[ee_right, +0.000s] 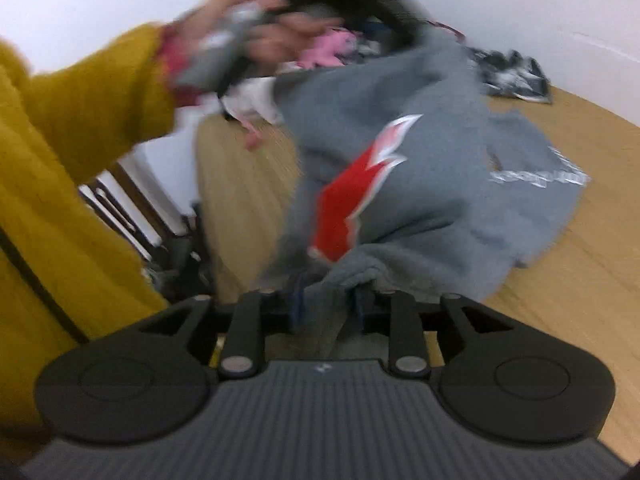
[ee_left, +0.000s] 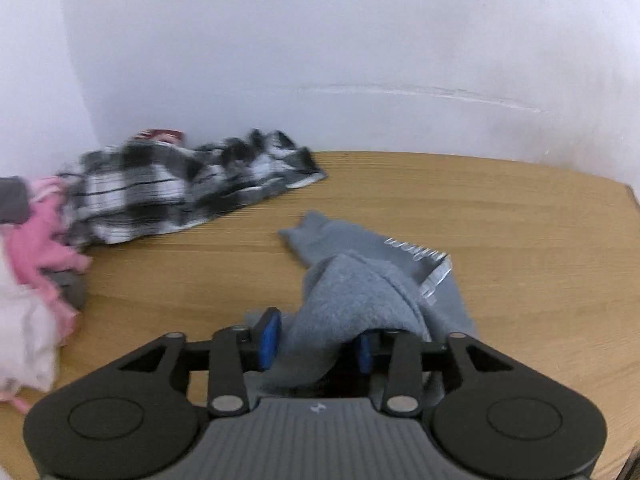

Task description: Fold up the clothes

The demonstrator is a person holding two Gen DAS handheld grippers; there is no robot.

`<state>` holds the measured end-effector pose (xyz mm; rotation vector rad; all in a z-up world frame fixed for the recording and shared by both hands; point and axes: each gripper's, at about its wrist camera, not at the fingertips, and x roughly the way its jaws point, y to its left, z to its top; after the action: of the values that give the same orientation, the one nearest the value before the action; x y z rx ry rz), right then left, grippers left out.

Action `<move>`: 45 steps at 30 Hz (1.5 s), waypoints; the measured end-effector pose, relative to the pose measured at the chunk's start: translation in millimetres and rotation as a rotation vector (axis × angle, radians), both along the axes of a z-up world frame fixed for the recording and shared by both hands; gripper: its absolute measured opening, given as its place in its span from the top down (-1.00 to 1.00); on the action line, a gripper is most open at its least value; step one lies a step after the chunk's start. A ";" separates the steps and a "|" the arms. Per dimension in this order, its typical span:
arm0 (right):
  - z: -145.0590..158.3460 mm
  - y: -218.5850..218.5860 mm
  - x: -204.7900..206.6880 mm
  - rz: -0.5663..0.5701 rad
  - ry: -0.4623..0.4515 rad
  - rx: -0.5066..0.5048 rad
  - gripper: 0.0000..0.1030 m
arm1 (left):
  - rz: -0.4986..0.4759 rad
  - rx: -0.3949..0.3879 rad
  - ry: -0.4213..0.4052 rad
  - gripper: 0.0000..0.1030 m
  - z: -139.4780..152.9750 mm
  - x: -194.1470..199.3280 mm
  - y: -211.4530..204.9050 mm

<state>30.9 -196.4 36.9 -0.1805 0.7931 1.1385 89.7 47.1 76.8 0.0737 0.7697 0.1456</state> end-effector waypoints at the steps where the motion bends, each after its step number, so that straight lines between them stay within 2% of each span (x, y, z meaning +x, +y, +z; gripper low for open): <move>1: 3.1 -10.9 9.6 -0.026 0.020 0.011 0.32 | 0.013 0.003 -0.005 -0.14 2.3 -14.1 9.3; 2: 7.3 -22.1 22.2 -0.058 0.039 0.033 0.24 | 0.029 -0.004 -0.011 -0.20 4.7 -34.3 22.7; 3: 13.6 -36.5 32.6 -0.102 0.039 0.062 -0.10 | 0.043 -0.014 -0.013 -0.30 6.9 -50.7 34.4; 4: 20.3 -44.1 46.3 -0.152 0.009 0.093 -0.53 | 0.063 -0.021 -0.012 -0.35 10.7 -65.9 45.0; 5: 26.7 -48.2 62.1 -0.202 -0.030 0.124 -0.71 | 0.093 -0.015 -0.006 -0.35 11.6 -79.6 53.1; 9: 24.8 -7.1 128.3 -0.152 -0.174 0.094 -0.74 | 0.236 -0.019 0.034 -0.39 4.4 -122.8 81.1; 11: 14.8 31.4 153.1 -0.040 -0.173 0.031 -0.73 | 0.304 -0.070 0.060 -0.39 -3.0 -141.9 87.1; 14: 2.0 88.4 177.3 0.186 -0.105 0.001 -0.70 | 0.366 -0.177 0.095 -0.39 -19.4 -167.4 92.0; 17: 3.4 137.7 197.5 0.347 -0.044 0.024 -0.70 | 0.356 -0.267 0.132 -0.39 -41.8 -183.0 88.8; 19: 3.9 165.6 210.1 0.386 -0.011 0.012 -0.70 | 0.335 -0.300 0.141 -0.39 -56.8 -185.9 83.1; 22: -16.4 198.2 216.3 0.472 0.066 -0.086 -0.71 | 0.293 -0.383 0.134 -0.40 -81.1 -183.0 76.8; 24: -30.2 211.1 206.4 0.541 0.069 -0.173 -0.70 | 0.275 -0.368 0.137 -0.40 -98.7 -172.1 75.1; 26: -38.9 212.1 195.6 0.563 0.062 -0.208 -0.70 | 0.273 -0.299 0.115 -0.40 -109.7 -156.7 73.1; 28: -38.6 203.2 191.4 0.527 0.086 -0.192 -0.01 | 0.261 -0.283 0.105 -0.46 -116.1 -141.9 75.3; 30: -31.8 186.7 190.3 0.464 0.094 -0.156 0.48 | 0.234 -0.286 0.095 -0.44 -118.6 -136.5 80.9; 31: -28.4 176.5 190.4 0.430 0.089 -0.139 0.56 | 0.217 -0.285 0.083 -0.29 -119.2 -134.7 82.6; 32: -24.3 164.5 189.8 0.395 0.082 -0.118 0.59 | 0.189 -0.285 0.063 -0.14 -119.8 -129.1 84.1; 33: -19.3 151.3 188.8 0.351 0.084 -0.088 0.63 | 0.167 -0.290 0.048 0.21 -118.4 -125.8 84.1; 34: -14.2 137.9 187.8 0.303 0.092 -0.054 0.65 | 0.154 -0.297 0.032 0.41 -115.8 -123.3 83.9; 37: 7.7 96.9 182.6 0.127 0.105 0.103 0.69 | 0.094 -0.248 -0.053 0.53 -88.4 -113.9 81.0; 40: 36.7 48.9 171.2 -0.055 0.124 0.323 0.69 | -0.015 -0.200 -0.165 0.54 -45.1 -106.0 78.6; 45: 100.7 -33.6 121.5 -0.296 0.002 0.596 0.69 | -0.244 -0.144 -0.368 0.53 37.1 -93.7 58.7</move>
<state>152.4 -230.0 137.5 0.4227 0.4352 1.0438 -4.0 105.8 114.0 0.0023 0.3973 -0.1264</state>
